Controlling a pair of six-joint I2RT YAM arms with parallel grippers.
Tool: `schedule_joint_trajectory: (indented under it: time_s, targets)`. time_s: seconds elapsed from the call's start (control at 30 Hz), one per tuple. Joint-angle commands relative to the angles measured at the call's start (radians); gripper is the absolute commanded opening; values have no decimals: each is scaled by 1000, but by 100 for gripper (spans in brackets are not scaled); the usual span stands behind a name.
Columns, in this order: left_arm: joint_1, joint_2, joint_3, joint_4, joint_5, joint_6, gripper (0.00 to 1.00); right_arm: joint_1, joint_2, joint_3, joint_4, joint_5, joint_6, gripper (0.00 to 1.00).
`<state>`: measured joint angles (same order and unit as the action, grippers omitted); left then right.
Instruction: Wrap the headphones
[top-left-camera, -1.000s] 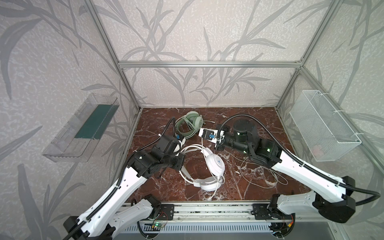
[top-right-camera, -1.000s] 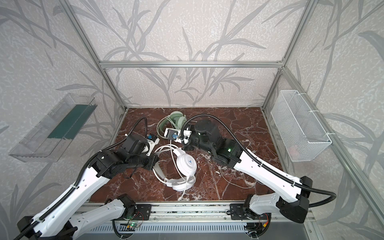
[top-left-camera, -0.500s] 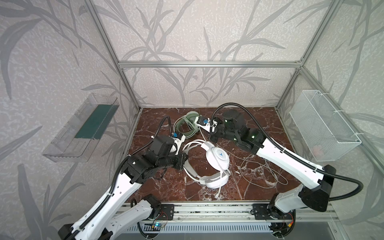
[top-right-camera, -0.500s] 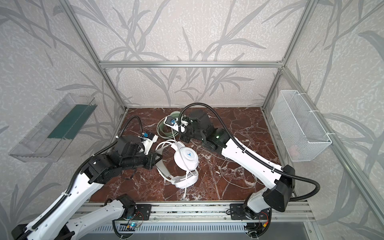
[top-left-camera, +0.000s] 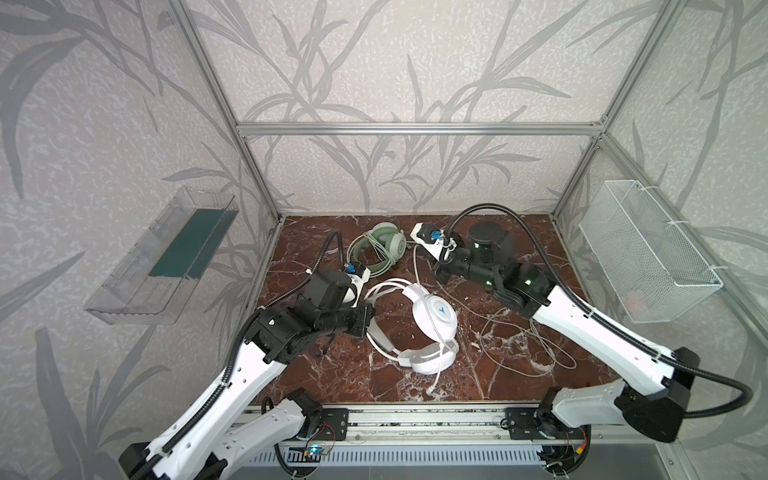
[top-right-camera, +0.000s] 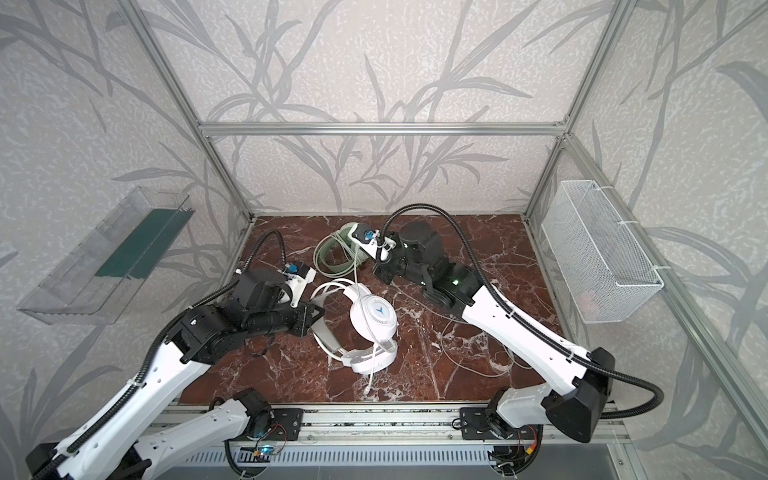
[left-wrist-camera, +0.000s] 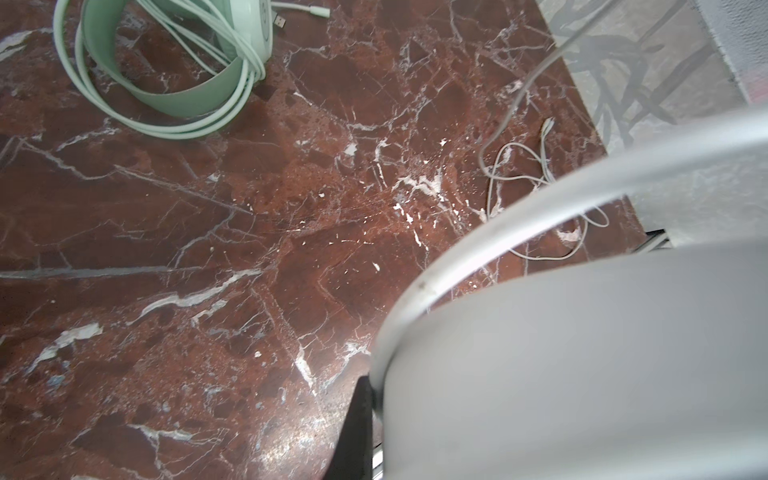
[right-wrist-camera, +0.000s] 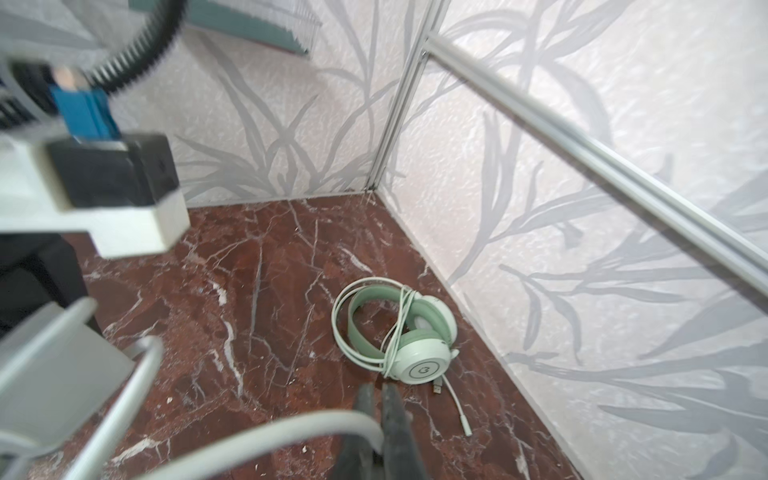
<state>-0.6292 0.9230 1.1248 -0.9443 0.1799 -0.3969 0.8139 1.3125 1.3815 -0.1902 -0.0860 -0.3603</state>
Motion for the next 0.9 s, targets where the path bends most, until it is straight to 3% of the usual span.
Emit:
schedule_joint_trajectory:
  time_s: [0.0,0.23,0.33,0.43,0.6,0.73,0.87]
  targets:
    - [0,16,66,-36,-60,0,0,-5,-121,-40,135,82,56,0]
    - [81,2,107,-73,-136,-33,0,-5,-363,-230,200,118,164,0]
    - [174,-4,118,-75,-73,-69,0,-1,-459,-312,166,110,197,0]
    - [259,-7,124,-66,25,-104,0,2,-530,-378,103,177,231,0]
    - [288,18,136,-45,99,-155,0,12,-582,-470,57,159,342,0]
    - [311,45,142,-40,131,-203,0,91,-603,-505,83,141,378,0]
    - [343,53,136,-21,167,-248,0,294,-595,-507,103,172,308,0]
